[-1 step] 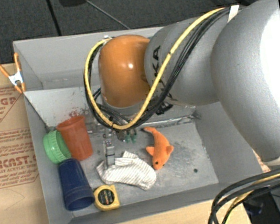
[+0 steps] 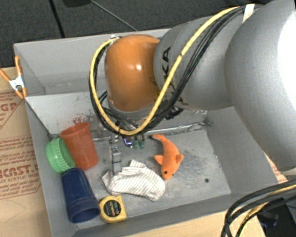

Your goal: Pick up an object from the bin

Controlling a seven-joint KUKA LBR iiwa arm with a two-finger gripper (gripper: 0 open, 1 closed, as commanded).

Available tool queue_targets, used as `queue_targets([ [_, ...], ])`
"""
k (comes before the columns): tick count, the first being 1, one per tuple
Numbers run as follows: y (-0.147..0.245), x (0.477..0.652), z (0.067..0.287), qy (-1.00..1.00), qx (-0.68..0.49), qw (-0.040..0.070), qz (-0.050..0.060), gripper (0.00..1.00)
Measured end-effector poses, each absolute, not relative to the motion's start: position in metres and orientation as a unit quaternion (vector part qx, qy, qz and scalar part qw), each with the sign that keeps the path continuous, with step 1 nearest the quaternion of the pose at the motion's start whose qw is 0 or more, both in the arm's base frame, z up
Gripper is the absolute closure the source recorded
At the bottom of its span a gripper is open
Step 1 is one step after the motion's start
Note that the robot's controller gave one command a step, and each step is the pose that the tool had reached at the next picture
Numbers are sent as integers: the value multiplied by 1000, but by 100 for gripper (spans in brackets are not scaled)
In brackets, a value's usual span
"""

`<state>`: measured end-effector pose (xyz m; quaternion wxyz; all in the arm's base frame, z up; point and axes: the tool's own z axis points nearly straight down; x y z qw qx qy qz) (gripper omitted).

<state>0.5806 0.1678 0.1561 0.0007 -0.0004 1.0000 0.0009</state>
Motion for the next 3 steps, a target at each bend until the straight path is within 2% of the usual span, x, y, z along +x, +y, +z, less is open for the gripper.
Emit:
queue_targets([
  [1, 118, 548, 90, 1000, -20, 2, 1, 0],
  [2, 103, 546, 88, 1000, -19, -3, -1, 0],
  [3, 102, 538, 112, 1000, 18, 4, 1, 0],
])
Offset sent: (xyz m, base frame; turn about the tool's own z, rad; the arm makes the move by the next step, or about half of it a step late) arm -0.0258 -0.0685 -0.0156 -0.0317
